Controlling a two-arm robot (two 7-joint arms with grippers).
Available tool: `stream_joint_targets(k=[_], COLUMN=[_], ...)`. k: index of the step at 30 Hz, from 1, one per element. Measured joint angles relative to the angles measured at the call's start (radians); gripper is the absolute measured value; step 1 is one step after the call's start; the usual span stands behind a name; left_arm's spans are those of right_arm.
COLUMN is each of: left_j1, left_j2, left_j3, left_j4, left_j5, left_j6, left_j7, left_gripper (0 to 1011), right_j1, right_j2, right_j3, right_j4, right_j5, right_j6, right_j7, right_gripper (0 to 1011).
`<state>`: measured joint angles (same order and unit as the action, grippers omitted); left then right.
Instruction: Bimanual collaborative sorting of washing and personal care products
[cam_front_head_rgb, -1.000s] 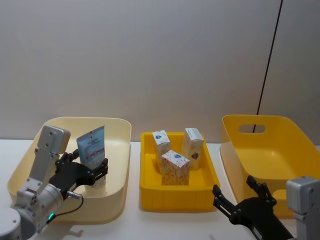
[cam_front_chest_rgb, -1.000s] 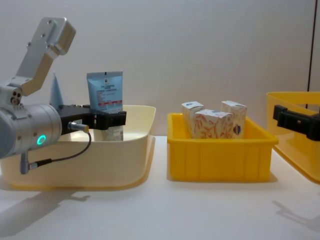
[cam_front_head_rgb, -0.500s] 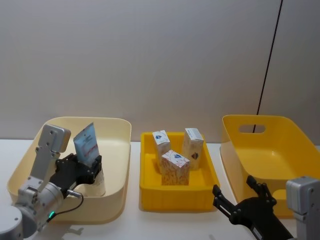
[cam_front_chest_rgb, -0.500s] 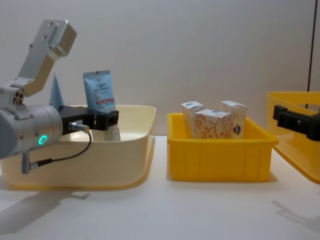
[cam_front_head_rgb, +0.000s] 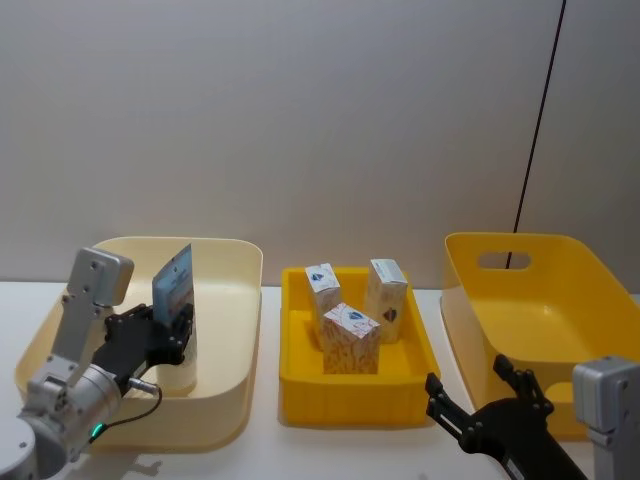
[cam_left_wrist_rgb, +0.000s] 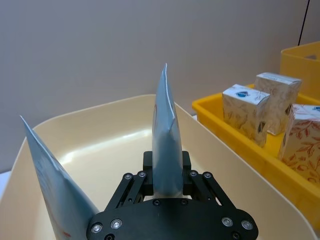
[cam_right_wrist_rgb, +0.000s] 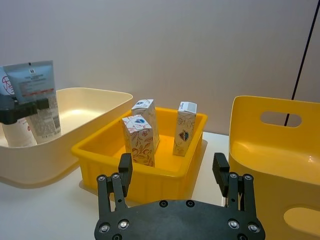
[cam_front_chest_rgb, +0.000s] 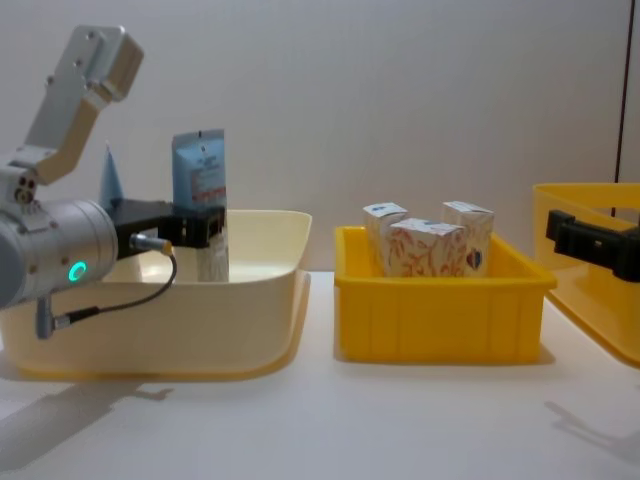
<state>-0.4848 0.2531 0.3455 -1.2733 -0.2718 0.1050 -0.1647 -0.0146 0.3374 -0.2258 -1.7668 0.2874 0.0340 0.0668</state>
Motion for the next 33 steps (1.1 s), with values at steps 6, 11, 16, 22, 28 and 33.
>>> stream_joint_targets(k=[6,11,16,22,28,33], left_j1=[0.016,0.029,0.037,0.040,0.036,0.027], left_j2=[0.012,0.025,0.036,0.046,0.050,0.050], left_j3=[-0.015,-0.032,-0.044,-0.051,-0.046,-0.031], left_j4=[-0.038,-0.084,-0.121,-0.161,-0.185,-0.195], left_j5=[0.001,-0.010,-0.030,-0.065,-0.106,-0.143], left_j6=[-0.040,-0.078,-0.102,-0.122,-0.126,-0.120], left_j7=[-0.010,-0.038,-0.073,-0.133,-0.197,-0.251], left_gripper=[286,286,286,288,286,285], right_j1=[0.000,0.000,0.000,0.000,0.000,0.000], right_j2=[0.000,0.000,0.000,0.000,0.000,0.000], right_j3=[0.000,0.000,0.000,0.000,0.000,0.000], right_j4=[0.000,0.000,0.000,0.000,0.000,0.000], right_j5=[0.000,0.000,0.000,0.000,0.000,0.000], right_j6=[0.000,0.000,0.000,0.000,0.000,0.000], right_j7=[0.000,0.000,0.000,0.000,0.000,0.000], right_gripper=[1001,1001,1001,1001,1001,1001])
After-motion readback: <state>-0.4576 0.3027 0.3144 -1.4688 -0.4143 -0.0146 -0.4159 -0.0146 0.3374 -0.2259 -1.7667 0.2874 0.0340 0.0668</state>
